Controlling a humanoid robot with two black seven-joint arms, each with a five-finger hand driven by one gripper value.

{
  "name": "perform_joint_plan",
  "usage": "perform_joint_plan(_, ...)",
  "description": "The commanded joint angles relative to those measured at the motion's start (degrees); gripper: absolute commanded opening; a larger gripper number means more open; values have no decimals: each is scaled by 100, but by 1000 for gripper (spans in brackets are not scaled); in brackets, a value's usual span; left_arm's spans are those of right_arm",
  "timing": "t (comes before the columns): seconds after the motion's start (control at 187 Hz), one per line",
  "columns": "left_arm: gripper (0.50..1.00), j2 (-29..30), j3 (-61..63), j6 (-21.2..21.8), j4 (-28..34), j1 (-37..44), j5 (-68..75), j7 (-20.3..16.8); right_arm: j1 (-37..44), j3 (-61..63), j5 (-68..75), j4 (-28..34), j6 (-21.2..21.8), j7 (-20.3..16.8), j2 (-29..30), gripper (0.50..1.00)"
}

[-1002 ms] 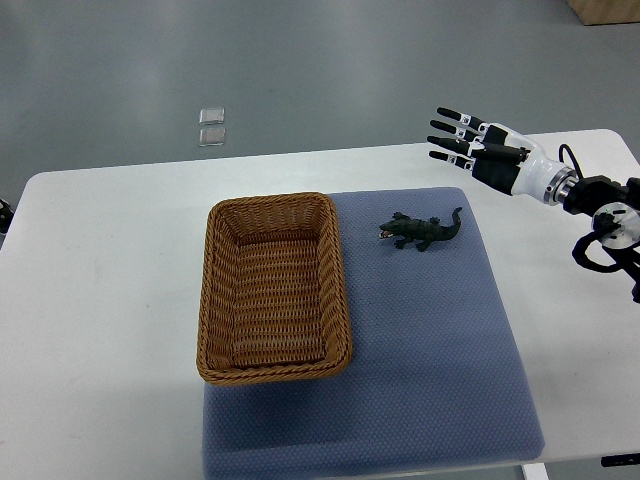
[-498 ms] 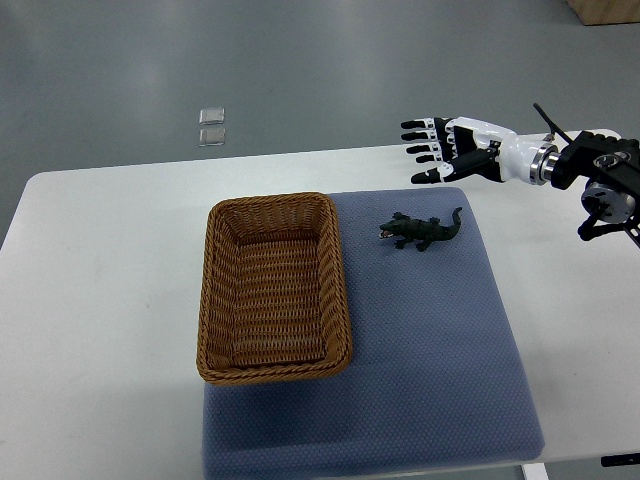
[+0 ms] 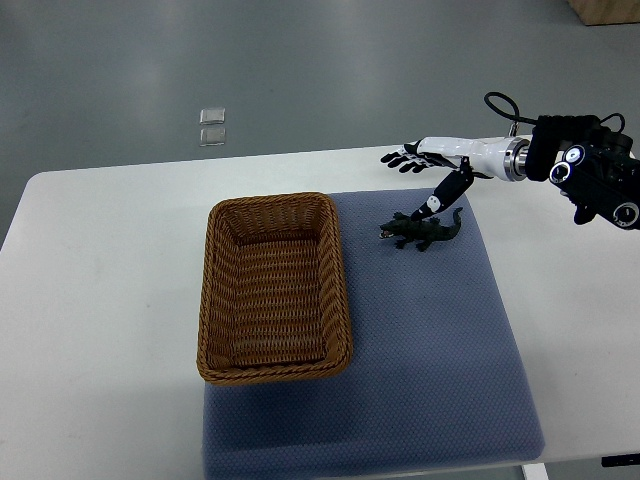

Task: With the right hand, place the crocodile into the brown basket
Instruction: 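Lower the right hand over the crocodile, fingers open, then close the right hand's fingers around the crocodile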

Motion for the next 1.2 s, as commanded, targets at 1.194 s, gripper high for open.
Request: perform_joint_plan(1.194, 1000, 0, 0, 0, 0, 0, 0, 1, 109, -1823, -237, -254, -1515, -73, 494, 736)
